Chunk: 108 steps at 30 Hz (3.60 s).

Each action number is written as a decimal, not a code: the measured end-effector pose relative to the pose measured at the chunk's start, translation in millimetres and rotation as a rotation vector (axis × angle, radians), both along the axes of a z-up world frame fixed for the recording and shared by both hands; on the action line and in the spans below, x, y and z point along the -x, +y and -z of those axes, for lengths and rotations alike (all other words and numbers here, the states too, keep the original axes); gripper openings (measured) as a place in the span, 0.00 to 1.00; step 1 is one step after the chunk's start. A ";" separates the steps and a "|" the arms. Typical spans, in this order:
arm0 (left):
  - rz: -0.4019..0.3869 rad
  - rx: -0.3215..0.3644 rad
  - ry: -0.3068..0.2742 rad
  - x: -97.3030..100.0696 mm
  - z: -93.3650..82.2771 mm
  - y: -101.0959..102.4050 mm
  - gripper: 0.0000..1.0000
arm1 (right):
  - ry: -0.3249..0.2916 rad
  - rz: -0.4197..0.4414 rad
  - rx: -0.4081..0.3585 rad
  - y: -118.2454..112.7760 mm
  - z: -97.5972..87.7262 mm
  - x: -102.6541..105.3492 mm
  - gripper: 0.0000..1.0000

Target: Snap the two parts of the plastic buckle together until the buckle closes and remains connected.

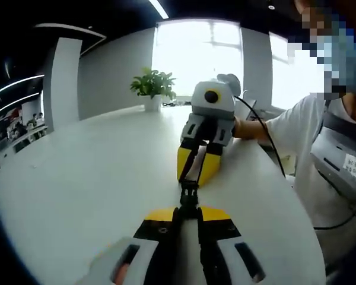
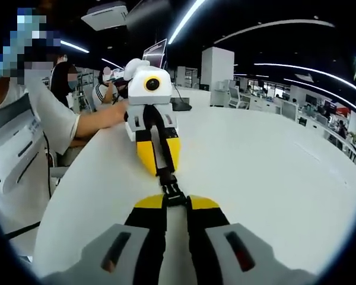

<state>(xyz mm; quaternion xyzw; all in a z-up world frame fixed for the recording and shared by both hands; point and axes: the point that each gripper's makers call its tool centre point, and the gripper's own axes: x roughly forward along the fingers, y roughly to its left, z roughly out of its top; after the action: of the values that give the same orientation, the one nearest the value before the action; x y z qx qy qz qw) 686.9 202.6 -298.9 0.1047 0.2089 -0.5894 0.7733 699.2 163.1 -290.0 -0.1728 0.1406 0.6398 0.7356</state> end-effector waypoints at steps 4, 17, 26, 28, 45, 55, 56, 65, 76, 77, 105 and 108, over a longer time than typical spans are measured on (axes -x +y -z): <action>-0.004 -0.005 -0.007 -1.1 -0.2 1.4 0.12 | -0.016 -0.016 -0.006 1.5 -1.4 1.7 0.14; -0.003 -0.001 -0.003 0.7 0.2 1.0 0.12 | 0.031 -0.040 -0.024 4.1 -1.3 7.0 0.11; 0.018 0.006 0.006 5.0 1.0 -1.1 0.12 | 0.029 -0.052 -0.047 3.9 -4.7 10.7 0.11; 0.027 0.009 0.008 6.4 1.0 -2.2 0.12 | 0.029 -0.061 -0.048 4.2 -4.2 11.9 0.11; 0.070 -0.003 -0.016 10.9 3.3 -9.5 0.12 | 0.013 -0.127 -0.032 7.1 4.6 19.7 0.11; 0.086 -0.003 -0.014 11.3 3.8 -12.0 0.11 | -0.008 -0.166 -0.017 8.3 4.5 21.8 0.10; 0.087 -0.001 -0.013 11.5 3.7 -12.6 0.11 | -0.007 -0.167 -0.015 8.3 4.5 21.9 0.10; 0.100 0.005 -0.005 16.4 3.5 -17.3 0.10 | 0.015 -0.193 -0.014 10.5 4.2 24.8 0.09; 0.087 0.004 -0.014 15.1 10.2 -22.9 0.12 | 0.020 -0.216 -0.029 13.4 6.6 26.1 0.10; 0.085 0.004 -0.015 15.1 9.8 -22.8 0.12 | 0.018 -0.216 -0.029 13.6 6.2 26.3 0.11; 0.014 0.013 -0.011 6.7 1.5 -5.8 0.15 | 0.020 -0.165 -0.037 10.6 4.2 20.7 0.12; 0.012 0.020 -0.008 6.6 1.5 -5.9 0.14 | 0.020 -0.157 -0.038 9.8 4.3 17.9 0.11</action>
<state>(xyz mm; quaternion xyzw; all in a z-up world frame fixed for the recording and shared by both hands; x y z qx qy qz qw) 680.3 196.8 -300.4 0.1006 0.1992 -0.5958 0.7715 681.4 172.9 -294.3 -0.1627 0.1220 0.6997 0.6849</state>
